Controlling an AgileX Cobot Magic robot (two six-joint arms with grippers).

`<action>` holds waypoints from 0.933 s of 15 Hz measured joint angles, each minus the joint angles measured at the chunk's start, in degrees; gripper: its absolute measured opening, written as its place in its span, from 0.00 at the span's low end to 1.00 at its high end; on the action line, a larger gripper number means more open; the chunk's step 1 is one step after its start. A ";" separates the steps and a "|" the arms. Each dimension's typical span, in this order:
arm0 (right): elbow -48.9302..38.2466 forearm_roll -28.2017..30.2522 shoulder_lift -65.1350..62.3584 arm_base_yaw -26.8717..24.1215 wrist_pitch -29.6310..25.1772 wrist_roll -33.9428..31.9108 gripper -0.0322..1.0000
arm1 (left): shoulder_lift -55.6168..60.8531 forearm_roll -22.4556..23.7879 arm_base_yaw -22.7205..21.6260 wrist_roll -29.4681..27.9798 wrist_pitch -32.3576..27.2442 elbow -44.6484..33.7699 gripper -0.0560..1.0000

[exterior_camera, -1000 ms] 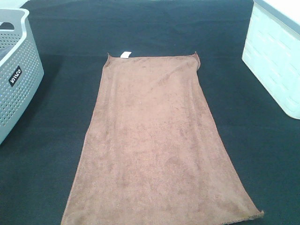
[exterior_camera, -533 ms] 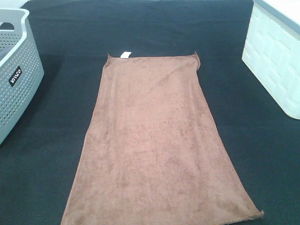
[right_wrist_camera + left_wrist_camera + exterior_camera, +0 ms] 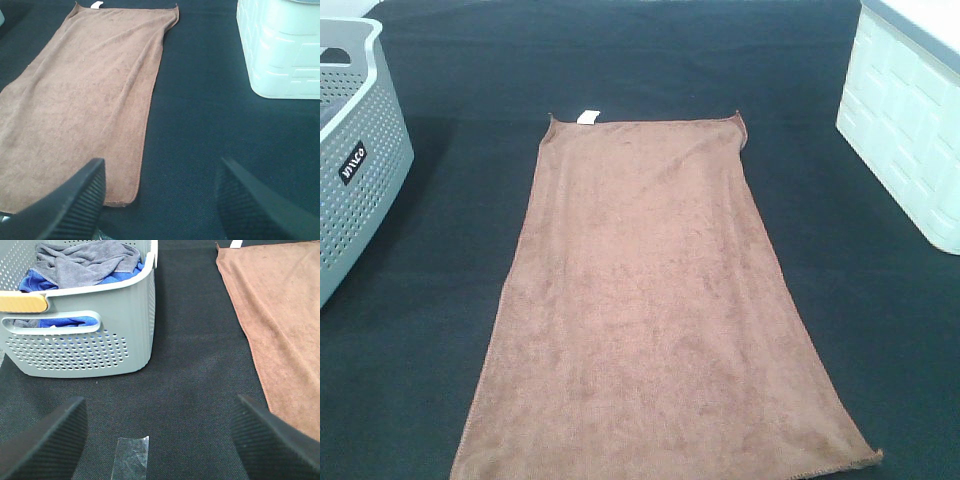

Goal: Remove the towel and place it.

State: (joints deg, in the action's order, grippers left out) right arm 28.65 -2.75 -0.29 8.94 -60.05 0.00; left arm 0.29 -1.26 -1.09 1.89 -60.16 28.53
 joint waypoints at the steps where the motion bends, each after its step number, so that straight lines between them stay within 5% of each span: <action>1: 0.00 0.00 0.00 0.00 0.00 0.00 0.60 | 0.00 0.00 0.00 -0.11 0.00 0.00 0.76; 14: 0.00 -0.11 0.00 0.00 0.00 0.00 0.60 | 0.00 0.00 0.00 -0.23 0.00 0.00 0.76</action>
State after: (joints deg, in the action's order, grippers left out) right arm 28.65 -2.86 -0.29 8.94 -60.05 0.00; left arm 0.29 -1.26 -1.09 1.66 -60.16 28.53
